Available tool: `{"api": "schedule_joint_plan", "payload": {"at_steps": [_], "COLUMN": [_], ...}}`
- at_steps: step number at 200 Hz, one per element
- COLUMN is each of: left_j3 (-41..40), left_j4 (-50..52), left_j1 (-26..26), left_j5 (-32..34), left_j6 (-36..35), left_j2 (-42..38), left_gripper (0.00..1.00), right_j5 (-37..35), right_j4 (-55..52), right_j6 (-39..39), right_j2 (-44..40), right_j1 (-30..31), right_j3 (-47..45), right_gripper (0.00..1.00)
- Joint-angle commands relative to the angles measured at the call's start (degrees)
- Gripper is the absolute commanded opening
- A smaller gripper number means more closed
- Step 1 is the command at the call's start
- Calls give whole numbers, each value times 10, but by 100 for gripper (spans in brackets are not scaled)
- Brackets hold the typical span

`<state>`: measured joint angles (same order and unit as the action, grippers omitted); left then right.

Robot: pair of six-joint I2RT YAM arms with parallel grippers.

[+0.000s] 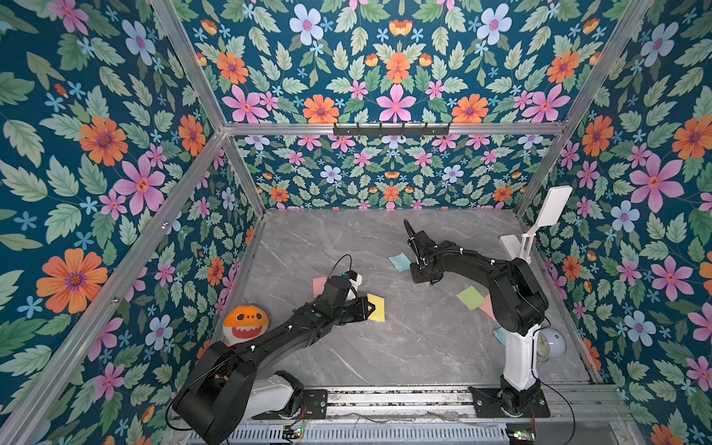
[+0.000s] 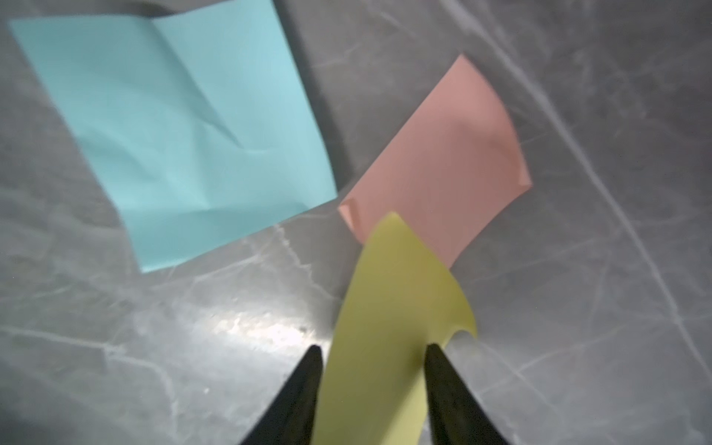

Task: Tear off pages from different memo pads
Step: Place the paper at the center of the board, then place the memo pad at the center of the board.

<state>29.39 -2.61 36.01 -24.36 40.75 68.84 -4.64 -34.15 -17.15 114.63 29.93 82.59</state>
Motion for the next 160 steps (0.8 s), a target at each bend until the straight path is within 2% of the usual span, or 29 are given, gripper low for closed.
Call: {"api": "schedule_joint_plan", "payload": {"at_steps": [1,20,41,56,85,99,119,140,160], "left_j3": [-22,-47,-62,-66,-78,-79,-93,-105,-98], "left_j4": [46,46,49,42,6,-12,-93,-172,-208], "left_j1": [-1,-1,-1,-1,-1,-3,-9,-21,-26], "left_j5": [-13,-8,4,6,-5,-22,-56,-93,-123], "left_j6": [43,66,69,64,66,66,89,107,109], "left_j2": [-33,-75,-112,-125,-119,-109,-106,-85,-50], "left_gripper": [0,0,0,0,0,0,0,0,0], "right_j5": [92,127,70,79,245,322,443,476,477], "right_j4": [-20,-17,-29,-8,78,162,364,541,565], "right_j6": [-8,-12,-23,-44,-125,-190,-316,-417,-426], "right_j2": [-31,-50,-82,-123,-182,-191,-208,-208,-225], "right_j1": [-2,-7,-8,-7,31,63,85,87,87], "right_j3": [-7,-15,-23,-48,-134,-191,-283,-355,-374], "right_gripper": [59,64,64,61,56,57,61,65,65]}}
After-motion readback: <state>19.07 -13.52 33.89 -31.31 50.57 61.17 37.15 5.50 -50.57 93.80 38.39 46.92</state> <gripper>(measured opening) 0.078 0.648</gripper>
